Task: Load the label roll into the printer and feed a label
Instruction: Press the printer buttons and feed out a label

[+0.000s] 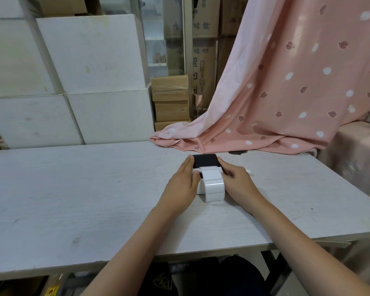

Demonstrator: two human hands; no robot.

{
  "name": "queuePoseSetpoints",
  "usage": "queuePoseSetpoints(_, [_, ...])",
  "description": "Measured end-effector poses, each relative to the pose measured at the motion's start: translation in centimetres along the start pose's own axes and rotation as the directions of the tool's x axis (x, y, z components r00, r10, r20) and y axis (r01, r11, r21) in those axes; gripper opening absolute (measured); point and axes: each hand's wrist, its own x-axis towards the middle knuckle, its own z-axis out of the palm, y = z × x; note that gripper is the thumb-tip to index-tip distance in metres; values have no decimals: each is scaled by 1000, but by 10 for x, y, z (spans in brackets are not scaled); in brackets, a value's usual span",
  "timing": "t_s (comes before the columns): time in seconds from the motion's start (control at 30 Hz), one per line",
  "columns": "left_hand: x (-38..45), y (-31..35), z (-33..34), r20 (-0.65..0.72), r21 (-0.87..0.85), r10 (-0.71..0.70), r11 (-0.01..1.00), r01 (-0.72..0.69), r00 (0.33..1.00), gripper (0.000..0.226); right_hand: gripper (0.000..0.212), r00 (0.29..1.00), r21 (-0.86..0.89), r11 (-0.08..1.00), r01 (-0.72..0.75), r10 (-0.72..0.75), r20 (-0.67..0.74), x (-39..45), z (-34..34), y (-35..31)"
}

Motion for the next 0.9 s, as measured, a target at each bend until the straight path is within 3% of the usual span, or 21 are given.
queuePoseSetpoints(0.3, [2,-3,2,5,21,11,1000,-11,1000,55,61,1000,-29,999,21,-21,11,2,1,4])
queuePoseSetpoints(0.63, [-4,0,-1,31,2,-22,1000,22,999,57,48,998,-28,999,20,-18,66,-11,-4,-12])
queuePoseSetpoints(0.77, [-9,12,-7,37,4,-67,998,66,997,54,37,984,-245,968,-54,94,151,-22,-14,-34])
queuePoseSetpoints(0.9, [-15,23,-22,102,186,-156,973,135,982,40,44,970,-543,835,-94,200,139,-23,-26,-55])
